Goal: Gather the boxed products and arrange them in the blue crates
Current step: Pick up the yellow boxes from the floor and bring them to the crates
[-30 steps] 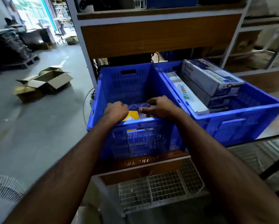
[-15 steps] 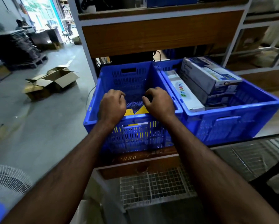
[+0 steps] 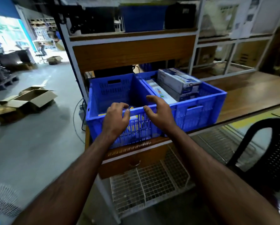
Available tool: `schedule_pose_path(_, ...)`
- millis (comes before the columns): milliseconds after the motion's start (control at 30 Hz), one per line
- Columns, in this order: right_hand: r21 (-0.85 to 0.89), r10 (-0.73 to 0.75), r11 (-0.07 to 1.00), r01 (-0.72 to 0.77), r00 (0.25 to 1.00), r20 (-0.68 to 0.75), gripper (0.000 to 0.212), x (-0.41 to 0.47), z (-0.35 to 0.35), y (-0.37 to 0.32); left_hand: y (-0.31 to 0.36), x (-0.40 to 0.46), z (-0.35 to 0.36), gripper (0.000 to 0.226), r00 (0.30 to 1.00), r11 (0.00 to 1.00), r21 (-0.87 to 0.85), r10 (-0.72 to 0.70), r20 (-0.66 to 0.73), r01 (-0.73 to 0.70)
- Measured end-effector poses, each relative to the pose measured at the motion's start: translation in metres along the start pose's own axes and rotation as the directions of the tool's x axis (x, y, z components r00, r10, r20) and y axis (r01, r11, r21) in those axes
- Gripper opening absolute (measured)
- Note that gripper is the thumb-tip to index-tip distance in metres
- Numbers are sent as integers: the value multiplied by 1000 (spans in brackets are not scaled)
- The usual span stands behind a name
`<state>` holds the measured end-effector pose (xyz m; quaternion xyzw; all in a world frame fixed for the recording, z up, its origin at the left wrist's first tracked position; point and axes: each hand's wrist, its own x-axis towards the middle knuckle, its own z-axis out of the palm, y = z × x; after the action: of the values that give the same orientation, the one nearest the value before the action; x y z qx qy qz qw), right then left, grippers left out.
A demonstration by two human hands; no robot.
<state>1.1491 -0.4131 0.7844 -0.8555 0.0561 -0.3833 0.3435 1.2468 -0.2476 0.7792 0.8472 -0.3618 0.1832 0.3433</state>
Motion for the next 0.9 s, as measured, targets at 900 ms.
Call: schedule_pose_path(900, -228, 539, 509, -830, 514, -667, 35, -665, -216, -242, 287, -495, -35, 33, 353, 687, -668, 723, 593, -286)
